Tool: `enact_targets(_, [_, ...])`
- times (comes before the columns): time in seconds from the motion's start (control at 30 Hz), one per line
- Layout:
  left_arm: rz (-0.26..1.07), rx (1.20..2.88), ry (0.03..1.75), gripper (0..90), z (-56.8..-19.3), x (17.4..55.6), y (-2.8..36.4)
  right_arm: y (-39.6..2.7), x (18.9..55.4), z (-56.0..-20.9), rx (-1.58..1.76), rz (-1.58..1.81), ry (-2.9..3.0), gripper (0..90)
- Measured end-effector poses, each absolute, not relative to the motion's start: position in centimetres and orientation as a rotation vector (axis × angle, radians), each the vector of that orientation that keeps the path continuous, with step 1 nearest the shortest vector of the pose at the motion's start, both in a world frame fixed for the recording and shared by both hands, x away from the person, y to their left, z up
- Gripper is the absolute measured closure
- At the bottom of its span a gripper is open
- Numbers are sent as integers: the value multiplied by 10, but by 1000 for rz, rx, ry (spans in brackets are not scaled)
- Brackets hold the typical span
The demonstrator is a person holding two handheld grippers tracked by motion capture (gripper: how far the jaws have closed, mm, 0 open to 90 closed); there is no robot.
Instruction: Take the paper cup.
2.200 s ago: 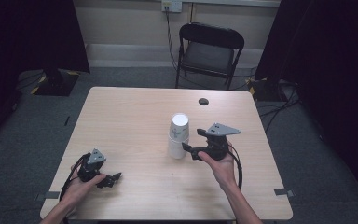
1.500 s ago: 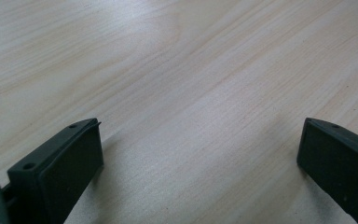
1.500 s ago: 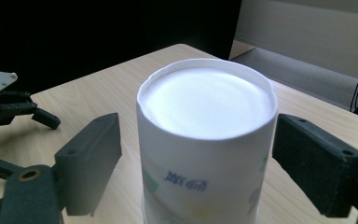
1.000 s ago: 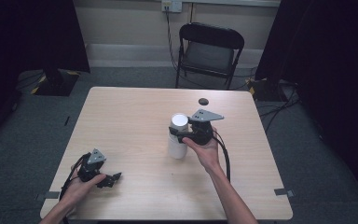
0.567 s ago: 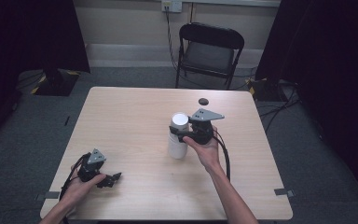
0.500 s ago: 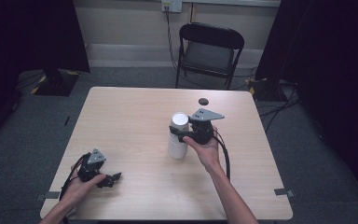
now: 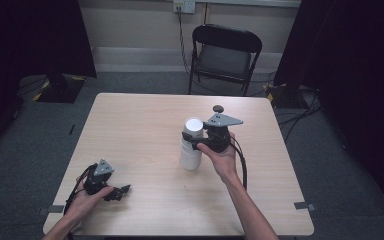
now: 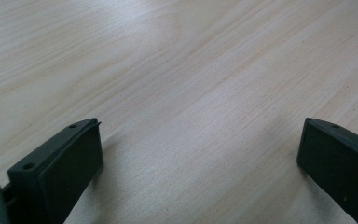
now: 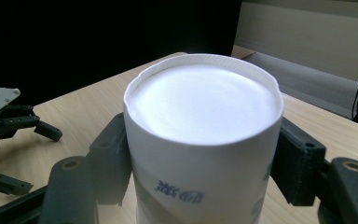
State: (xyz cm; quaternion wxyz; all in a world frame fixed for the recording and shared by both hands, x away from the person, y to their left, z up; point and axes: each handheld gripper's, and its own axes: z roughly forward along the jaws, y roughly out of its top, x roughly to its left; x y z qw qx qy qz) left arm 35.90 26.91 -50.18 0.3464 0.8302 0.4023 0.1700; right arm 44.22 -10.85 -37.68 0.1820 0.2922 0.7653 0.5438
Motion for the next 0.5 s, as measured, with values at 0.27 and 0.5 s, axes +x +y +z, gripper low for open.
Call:
enact_targets(0.27, [438,2148,1046,0,-502,359,269,-109,442,-371,828,1548,2144,325])
enact_targets(0.5, [430,2149,1036,0,-502,359,268,-110,442,-363,826,1561,2119,327])
